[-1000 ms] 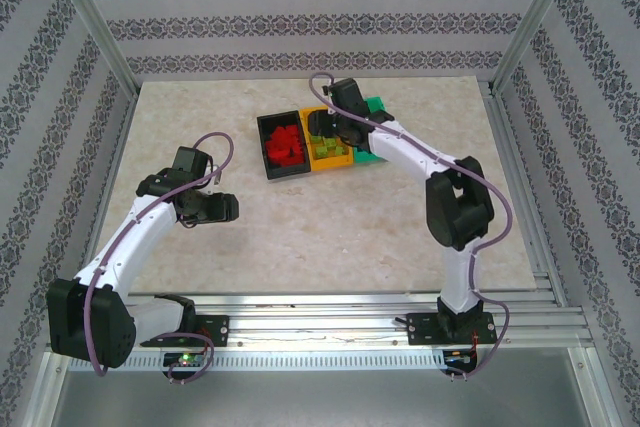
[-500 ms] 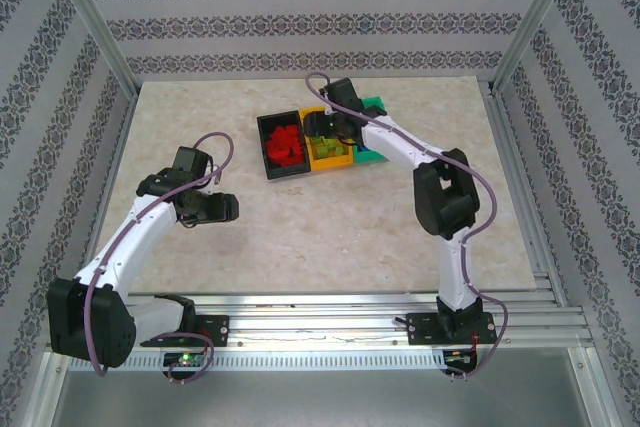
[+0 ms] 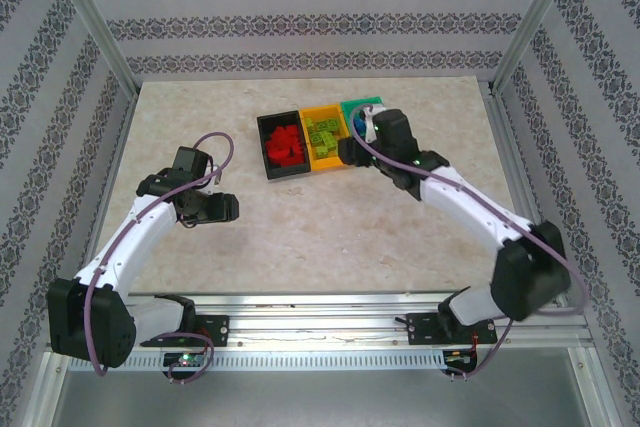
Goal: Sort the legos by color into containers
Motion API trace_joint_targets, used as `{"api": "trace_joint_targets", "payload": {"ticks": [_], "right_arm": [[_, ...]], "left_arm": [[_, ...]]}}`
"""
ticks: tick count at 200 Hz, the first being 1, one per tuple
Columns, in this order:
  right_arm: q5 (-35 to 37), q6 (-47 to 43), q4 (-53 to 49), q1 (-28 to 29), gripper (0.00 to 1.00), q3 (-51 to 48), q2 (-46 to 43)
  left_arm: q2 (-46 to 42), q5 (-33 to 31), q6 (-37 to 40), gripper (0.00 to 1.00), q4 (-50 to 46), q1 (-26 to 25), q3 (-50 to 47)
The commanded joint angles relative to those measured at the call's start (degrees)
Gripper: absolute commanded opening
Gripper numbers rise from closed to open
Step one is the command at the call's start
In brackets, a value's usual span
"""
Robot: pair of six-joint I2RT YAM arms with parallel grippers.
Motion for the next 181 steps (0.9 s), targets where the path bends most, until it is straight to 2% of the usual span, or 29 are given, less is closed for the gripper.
{"api": "trace_joint_targets", "payload": {"ticks": [1,52,63,81,87,101,124,128,132,150,165,181], "right_arm": [[3.04,-2.92,1.80,-1.91,0.70,-5.22,-5.93],[3.98,-4.80,3.88,-9.49,0.76,-16.23,-19.21],[4.44,-4.14,4.59,-11.46,0.82,-18.36,-21.46],[2.73,-2.84,6.88,-14.97,0.83,-21.93,-24.52],[2.89,-2.67,8.01,-15.62,0.89,-23.37,-25.57],[7.23,-2.56,11.62,-16.21,0.97,-27.16,-27.93],[15.12,-3.20,19.93,-17.88,0.98,-33.00,-30.03],[15.95,-3.34,21.69,-18.46,0.98,-33.87,-30.04],[16.68,-3.57,23.28,-18.95,0.98,-34.70,-29.84],[19.31,-4.65,30.94,-21.72,0.98,-37.79,-27.34],[22.20,-6.24,35.85,-22.82,0.98,-38.76,-23.41],[25.58,-7.76,37.41,-23.03,0.98,-37.85,-18.51]], "left_arm": [[-0.24,-0.11,0.46,0.66,0.68,0.49,-0.26],[-2.44,0.92,0.54,0.66,1.10,0.53,-0.35],[-2.99,1.86,0.64,0.66,1.84,0.57,-0.41],[-3.88,1.92,0.25,0.66,2.28,0.52,0.36],[-4.71,1.74,-0.05,0.66,2.62,0.51,0.48],[-7.27,0.58,-1.61,0.66,4.14,0.55,0.31],[-13.39,-1.88,-6.04,0.67,9.51,0.52,-2.62],[-14.51,-2.78,-6.91,0.69,10.38,0.51,-3.21],[-15.74,-3.74,-7.69,0.75,11.54,0.54,-4.15],[-21.05,-8.13,-9.10,0.83,18.15,0.52,-9.37],[-25.07,-11.90,-8.12,1.00,24.06,0.50,-13.86],[-28.73,-16.73,-7.52,1.00,30.04,0.58,-18.32]]}}
